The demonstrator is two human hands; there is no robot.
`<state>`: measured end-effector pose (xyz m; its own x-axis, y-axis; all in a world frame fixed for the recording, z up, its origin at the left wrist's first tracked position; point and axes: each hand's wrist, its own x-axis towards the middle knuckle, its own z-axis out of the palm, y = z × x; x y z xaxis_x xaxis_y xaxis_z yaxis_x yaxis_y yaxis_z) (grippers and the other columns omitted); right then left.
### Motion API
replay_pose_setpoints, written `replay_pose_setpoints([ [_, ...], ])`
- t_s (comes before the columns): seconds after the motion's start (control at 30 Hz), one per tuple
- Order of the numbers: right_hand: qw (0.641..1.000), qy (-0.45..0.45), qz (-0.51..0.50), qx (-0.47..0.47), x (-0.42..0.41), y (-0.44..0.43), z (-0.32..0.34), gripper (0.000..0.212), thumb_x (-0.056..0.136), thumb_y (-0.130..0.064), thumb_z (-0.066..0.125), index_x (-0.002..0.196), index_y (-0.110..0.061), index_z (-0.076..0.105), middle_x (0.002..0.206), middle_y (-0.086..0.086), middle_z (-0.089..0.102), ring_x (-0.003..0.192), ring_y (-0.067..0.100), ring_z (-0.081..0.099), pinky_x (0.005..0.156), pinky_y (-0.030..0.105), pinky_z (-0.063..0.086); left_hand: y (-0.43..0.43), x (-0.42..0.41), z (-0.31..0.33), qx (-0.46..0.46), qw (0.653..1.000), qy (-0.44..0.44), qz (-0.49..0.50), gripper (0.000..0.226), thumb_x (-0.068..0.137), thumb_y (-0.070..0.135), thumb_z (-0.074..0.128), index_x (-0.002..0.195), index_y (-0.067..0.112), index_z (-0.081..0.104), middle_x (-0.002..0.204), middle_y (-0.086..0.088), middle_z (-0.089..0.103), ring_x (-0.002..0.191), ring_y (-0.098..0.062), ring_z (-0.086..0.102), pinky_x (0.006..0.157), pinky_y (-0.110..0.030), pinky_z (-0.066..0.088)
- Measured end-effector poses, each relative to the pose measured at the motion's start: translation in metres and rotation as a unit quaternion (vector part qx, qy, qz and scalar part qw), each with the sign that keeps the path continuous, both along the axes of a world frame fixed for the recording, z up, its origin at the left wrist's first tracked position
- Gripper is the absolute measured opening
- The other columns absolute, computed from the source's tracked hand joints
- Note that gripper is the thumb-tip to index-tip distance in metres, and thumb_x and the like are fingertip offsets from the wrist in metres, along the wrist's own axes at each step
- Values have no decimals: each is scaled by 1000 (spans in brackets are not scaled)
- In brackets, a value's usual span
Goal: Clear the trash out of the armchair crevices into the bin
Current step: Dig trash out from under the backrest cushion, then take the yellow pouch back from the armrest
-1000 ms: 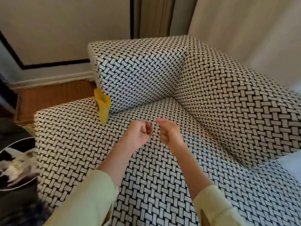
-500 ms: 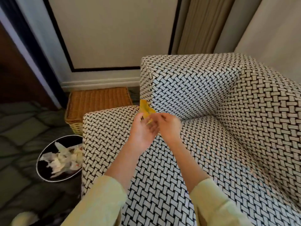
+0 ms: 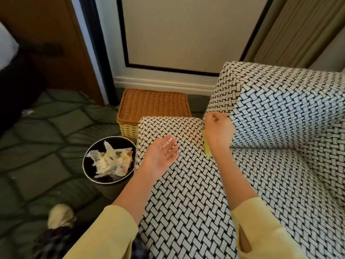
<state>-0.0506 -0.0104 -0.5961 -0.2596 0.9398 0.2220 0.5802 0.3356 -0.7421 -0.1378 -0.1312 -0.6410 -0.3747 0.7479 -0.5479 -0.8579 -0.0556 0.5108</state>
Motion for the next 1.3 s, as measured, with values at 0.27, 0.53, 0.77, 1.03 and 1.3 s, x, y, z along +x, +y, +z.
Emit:
replay_pose_setpoints([
  [0.27,800,221,143,-539,-143,-83,-60,35,73,16,19,76,-9,44,63,1,30,49,11,23,41,20,27,-83,-87,-44,-95,972,-45,211,24,90,1,36,81,18,50,69,3,54,50,-8,49,57,-22,39],
  [0.53,802,26,118,-584,-231,-128,-164,27,80,10,33,85,-7,53,78,9,38,74,19,47,79,32,42,-139,-157,-81,-172,954,-35,244,27,90,3,32,80,21,49,67,5,56,60,-9,45,60,-23,35],
  [0.77,750,83,89,-651,-239,-137,-185,37,94,-13,39,128,-1,44,122,17,55,117,35,51,96,43,39,-147,-174,-110,-210,957,-5,199,26,94,9,36,111,18,53,80,3,56,71,-11,49,66,-25,39],
  [1.03,738,197,114,-636,-215,-116,-157,46,94,-27,44,138,-14,40,130,2,44,126,28,43,90,38,41,-130,-154,-97,-191,972,38,128,36,96,15,36,128,19,50,93,5,60,78,-10,53,70,-25,41],
  [1.3,804,302,177,-480,-102,-69,-75,18,95,-11,46,108,-12,59,102,5,62,98,23,60,88,34,50,-48,-88,-38,-106,989,71,81,33,96,12,42,128,15,49,92,1,60,75,-12,53,64,-23,43],
])
